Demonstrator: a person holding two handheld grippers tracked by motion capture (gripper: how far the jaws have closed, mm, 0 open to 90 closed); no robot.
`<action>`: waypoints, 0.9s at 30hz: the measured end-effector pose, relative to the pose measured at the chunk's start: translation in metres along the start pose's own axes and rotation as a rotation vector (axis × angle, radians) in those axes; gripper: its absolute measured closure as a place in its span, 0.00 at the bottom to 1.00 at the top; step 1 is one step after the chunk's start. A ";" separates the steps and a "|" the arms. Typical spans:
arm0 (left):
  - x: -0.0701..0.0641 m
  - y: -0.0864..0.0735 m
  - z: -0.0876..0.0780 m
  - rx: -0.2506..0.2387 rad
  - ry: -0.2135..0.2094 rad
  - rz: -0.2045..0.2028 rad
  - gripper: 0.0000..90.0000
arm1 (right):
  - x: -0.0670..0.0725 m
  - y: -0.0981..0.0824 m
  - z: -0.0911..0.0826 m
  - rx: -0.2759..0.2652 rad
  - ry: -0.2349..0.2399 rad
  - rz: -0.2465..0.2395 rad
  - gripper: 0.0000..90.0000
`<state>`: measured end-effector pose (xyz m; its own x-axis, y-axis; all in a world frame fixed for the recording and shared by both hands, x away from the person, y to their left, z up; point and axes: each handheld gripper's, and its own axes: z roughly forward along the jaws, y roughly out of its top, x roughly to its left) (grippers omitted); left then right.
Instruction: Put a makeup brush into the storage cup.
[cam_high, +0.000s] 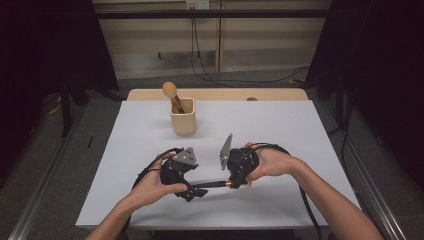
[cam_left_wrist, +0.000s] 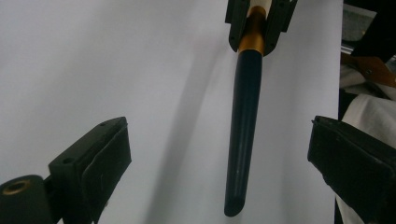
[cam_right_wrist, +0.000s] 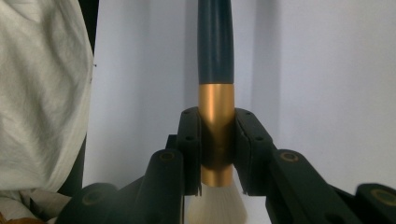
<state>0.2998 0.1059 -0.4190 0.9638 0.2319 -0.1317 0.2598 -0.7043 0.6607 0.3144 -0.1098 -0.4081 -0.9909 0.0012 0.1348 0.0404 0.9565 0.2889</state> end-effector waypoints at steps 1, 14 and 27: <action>0.001 0.001 0.000 0.012 -0.005 -0.001 0.06 | 0.000 0.000 -0.001 0.000 -0.001 -0.012 0.82; 0.003 0.009 0.003 0.161 -0.076 -0.033 0.08 | -0.001 0.005 0.001 0.005 0.004 -0.020 0.82; -0.002 0.018 0.017 0.152 -0.116 0.035 0.19 | -0.002 0.010 0.005 -0.024 0.008 -0.040 0.82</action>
<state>0.3034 0.0819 -0.4192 0.9707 0.1323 -0.2008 0.2233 -0.8059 0.5483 0.3160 -0.0990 -0.4098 -0.9907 -0.0398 0.1301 0.0036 0.9483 0.3173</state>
